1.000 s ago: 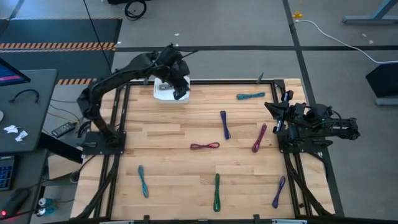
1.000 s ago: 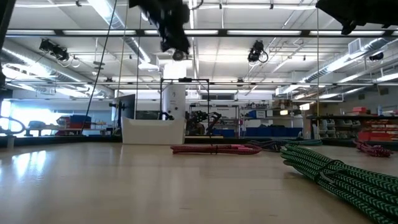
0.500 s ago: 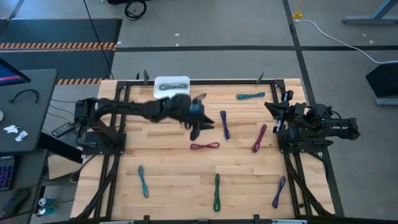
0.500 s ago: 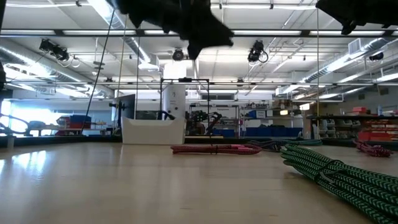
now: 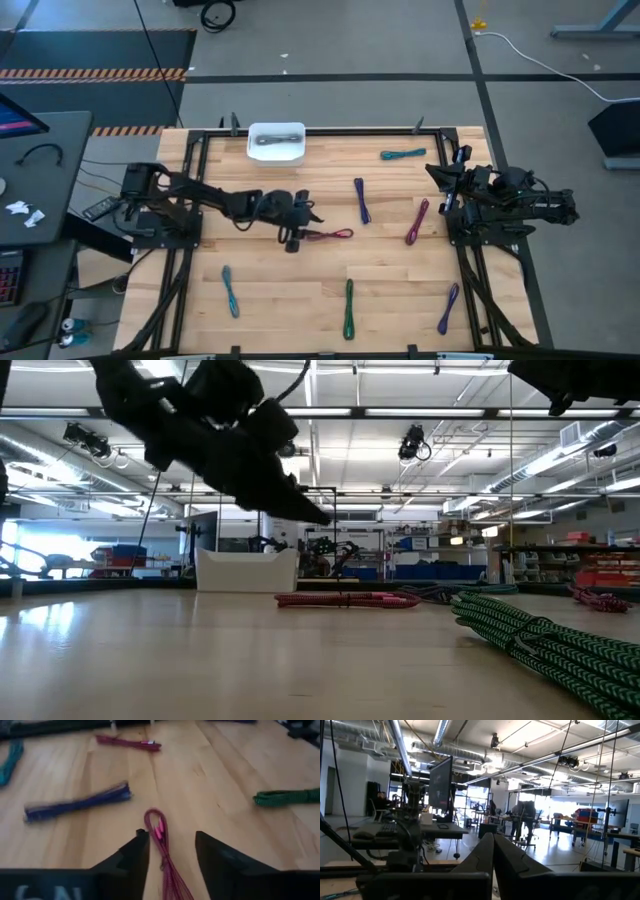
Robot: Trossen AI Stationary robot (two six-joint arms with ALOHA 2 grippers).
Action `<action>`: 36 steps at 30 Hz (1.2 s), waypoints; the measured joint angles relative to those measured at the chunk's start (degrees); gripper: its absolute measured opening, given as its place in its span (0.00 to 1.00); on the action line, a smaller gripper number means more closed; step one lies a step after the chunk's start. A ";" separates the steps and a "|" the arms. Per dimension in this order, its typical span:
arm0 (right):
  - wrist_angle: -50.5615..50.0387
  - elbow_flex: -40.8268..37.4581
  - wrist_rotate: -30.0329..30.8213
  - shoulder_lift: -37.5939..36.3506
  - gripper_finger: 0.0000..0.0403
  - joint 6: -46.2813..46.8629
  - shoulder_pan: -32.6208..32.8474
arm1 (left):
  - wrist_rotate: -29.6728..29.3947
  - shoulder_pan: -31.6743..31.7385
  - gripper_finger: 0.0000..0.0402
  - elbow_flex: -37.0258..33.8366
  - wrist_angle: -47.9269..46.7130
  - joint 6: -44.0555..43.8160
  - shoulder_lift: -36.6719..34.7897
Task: Pick and place USB-C Cables
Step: Put the left pink charger cable into the white bin
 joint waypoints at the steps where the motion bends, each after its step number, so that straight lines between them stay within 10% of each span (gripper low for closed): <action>1: 0.02 -0.01 0.01 0.00 0.03 0.01 -0.02 | 0.07 0.24 0.46 -0.21 1.99 -1.98 1.43; 9: 0.51 0.00 0.02 0.06 0.03 0.02 0.00 | -1.40 -0.56 0.58 5.97 7.79 -1.46 14.60; 24: 1.00 0.00 0.01 0.21 0.03 0.02 -0.01 | -3.90 -0.50 0.25 16.41 -7.23 0.27 21.10; 36: 1.32 0.00 0.01 0.22 0.03 0.02 -0.02 | -1.77 0.06 0.23 16.47 -9.44 -4.19 20.08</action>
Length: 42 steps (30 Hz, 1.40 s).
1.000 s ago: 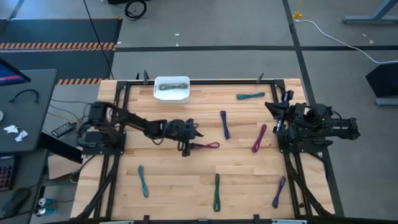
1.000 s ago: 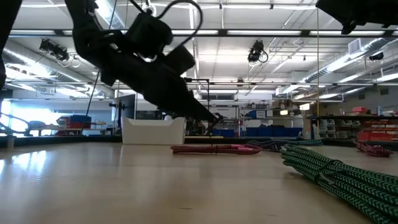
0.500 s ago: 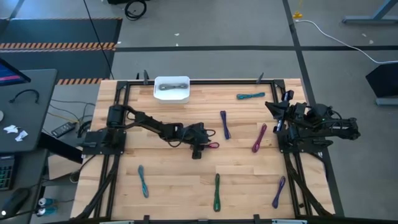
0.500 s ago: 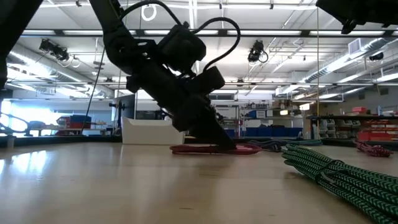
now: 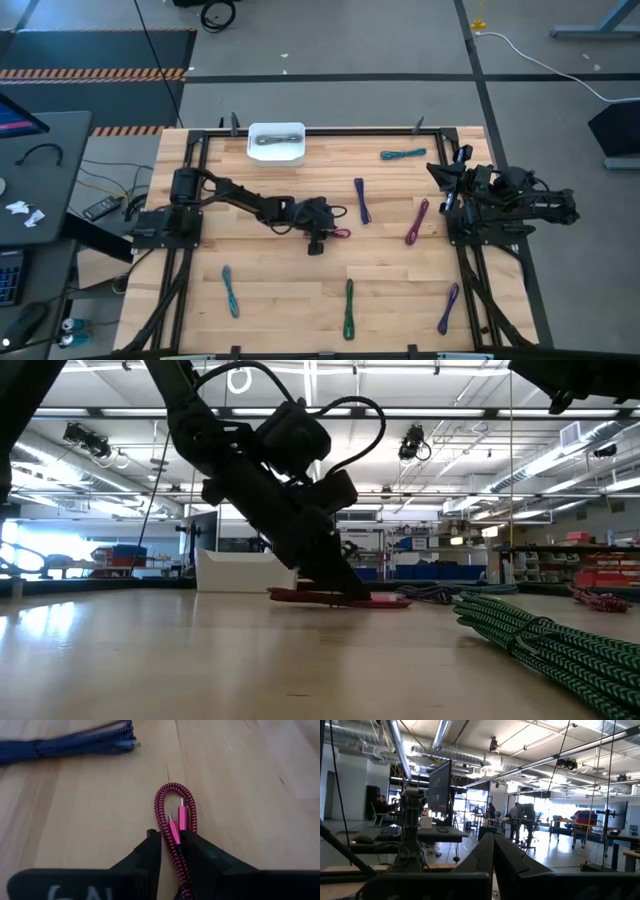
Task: Pick and place USB-C Cables
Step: Put the left pink charger cable into the white bin
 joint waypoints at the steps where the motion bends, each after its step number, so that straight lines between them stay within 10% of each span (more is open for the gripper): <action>1: 0.00 0.00 0.01 0.01 0.03 0.00 0.00 | 0.18 0.04 0.24 -0.14 -0.45 -0.29 -0.70; 10: 0.17 0.00 -0.01 0.02 0.03 0.00 0.02 | 9.09 1.26 0.44 -0.14 -2.49 -0.60 -4.99; 17: 0.43 0.00 0.01 0.02 0.03 0.00 0.00 | 3.36 -0.29 0.55 -0.02 -7.78 6.09 -2.06; 30: 0.65 0.00 -0.01 0.02 0.03 0.00 0.00 | 3.58 -0.44 0.05 0.07 -6.83 6.16 -1.35; 42: 0.65 0.00 -0.01 0.02 0.03 -0.01 0.00 | 1.75 10.42 0.05 -0.12 -16.07 15.95 -28.07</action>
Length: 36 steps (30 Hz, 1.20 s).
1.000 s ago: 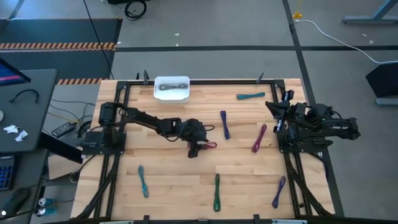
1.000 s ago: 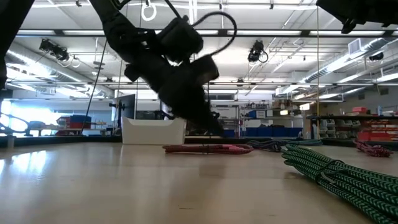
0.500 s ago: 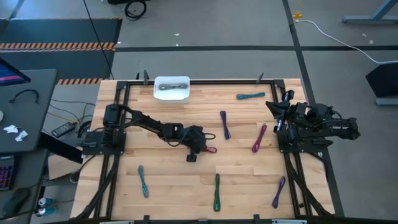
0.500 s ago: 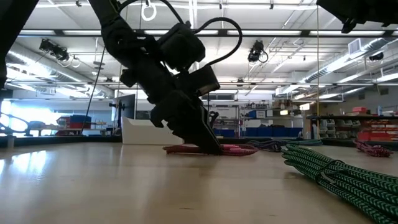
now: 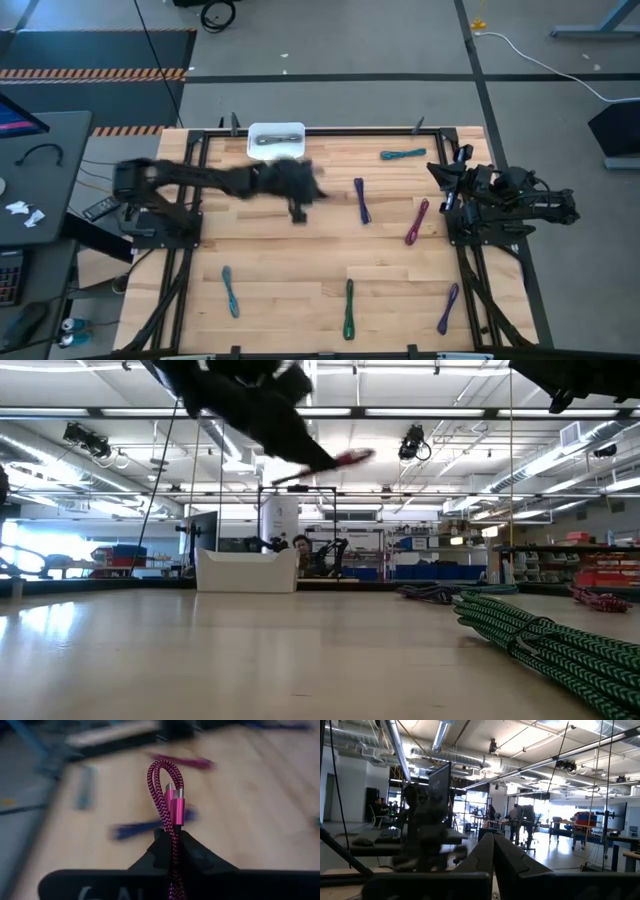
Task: Pick and place USB-C Cables
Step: Put the left pink charger cable into the white bin
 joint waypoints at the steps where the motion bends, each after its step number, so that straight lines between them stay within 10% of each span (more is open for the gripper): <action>1: 0.00 0.00 0.00 0.00 0.03 0.01 0.00 | 0.03 2.00 0.05 0.04 -1.97 1.29 -2.68; 15: 0.10 0.00 0.02 -0.01 0.03 -0.01 0.00 | 2.76 30.69 0.05 0.04 -26.46 22.76 -4.78; 36: 0.15 0.00 0.01 0.00 0.03 -0.01 0.01 | 2.99 34.18 0.07 0.09 -7.30 32.43 14.04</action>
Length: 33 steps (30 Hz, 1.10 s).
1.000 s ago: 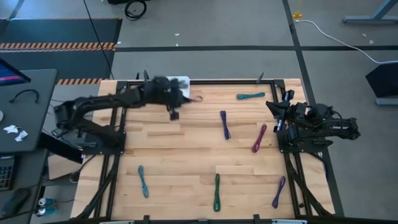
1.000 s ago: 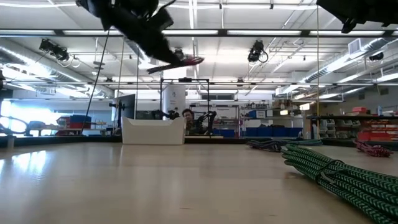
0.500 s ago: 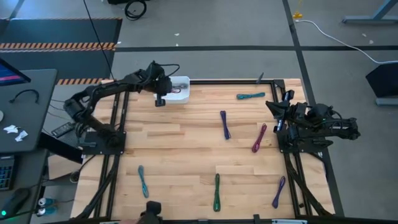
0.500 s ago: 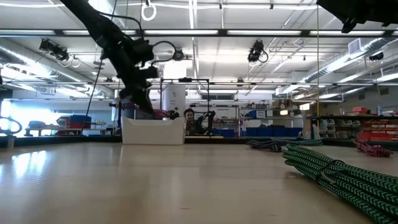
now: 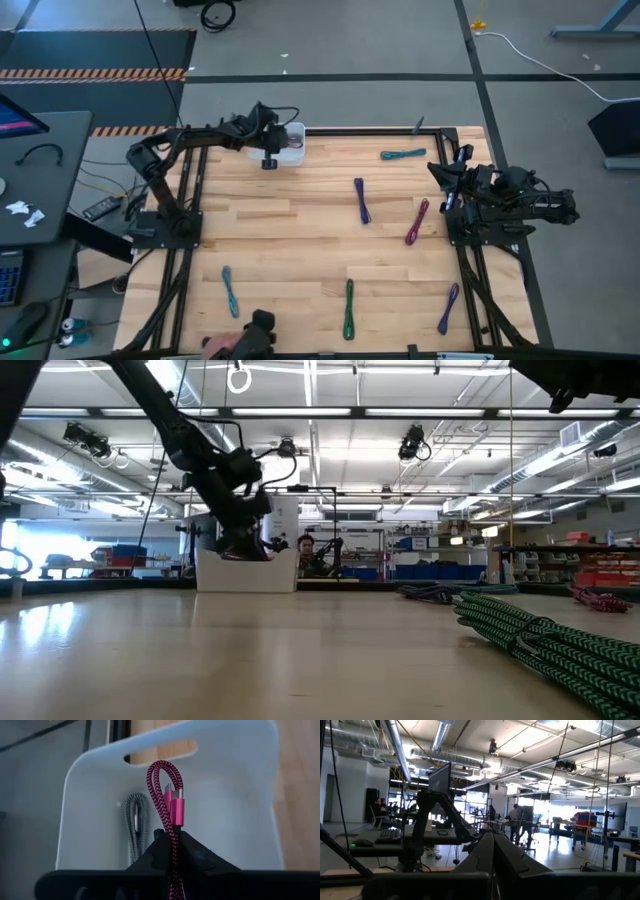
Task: Pick and place USB-C Cables
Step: Put the left pink charger cable into the white bin, then put the bottom blue charger cable into the white bin
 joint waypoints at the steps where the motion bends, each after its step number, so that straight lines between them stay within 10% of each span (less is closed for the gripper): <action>1: 0.01 0.00 -0.02 -0.01 0.03 0.02 0.01 | -0.20 0.00 0.08 -0.01 0.17 0.23 0.42; 19: 0.00 0.00 0.01 0.00 0.03 0.00 0.00 | -10.20 -0.09 0.38 -0.02 2.69 3.74 4.27; 33: 0.00 0.00 0.00 0.00 0.03 0.00 -0.01 | -11.42 -7.57 0.50 0.00 -3.28 -20.29 -17.60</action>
